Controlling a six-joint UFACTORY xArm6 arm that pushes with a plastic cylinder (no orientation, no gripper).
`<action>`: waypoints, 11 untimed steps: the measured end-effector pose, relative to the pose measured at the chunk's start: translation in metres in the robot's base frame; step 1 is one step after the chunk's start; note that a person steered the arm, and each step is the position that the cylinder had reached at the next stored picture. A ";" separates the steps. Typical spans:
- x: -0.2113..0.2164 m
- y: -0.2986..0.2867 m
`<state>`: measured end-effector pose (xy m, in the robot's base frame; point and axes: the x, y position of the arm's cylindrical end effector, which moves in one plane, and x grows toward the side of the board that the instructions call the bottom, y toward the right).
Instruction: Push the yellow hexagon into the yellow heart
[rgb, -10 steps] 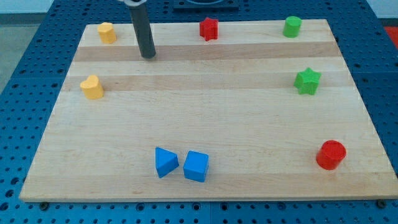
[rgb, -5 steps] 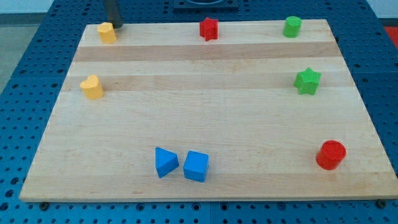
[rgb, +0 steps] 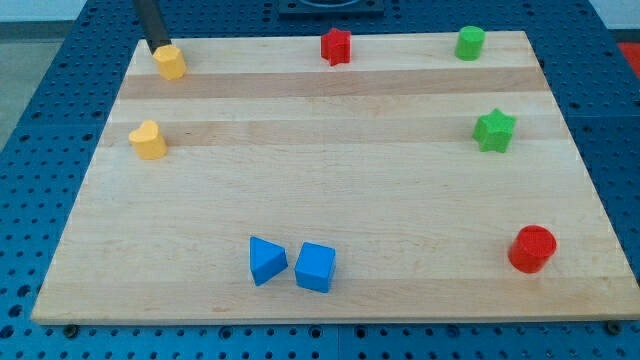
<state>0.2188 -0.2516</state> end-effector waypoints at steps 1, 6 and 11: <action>-0.007 0.011; 0.007 0.000; 0.018 0.019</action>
<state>0.2367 -0.2324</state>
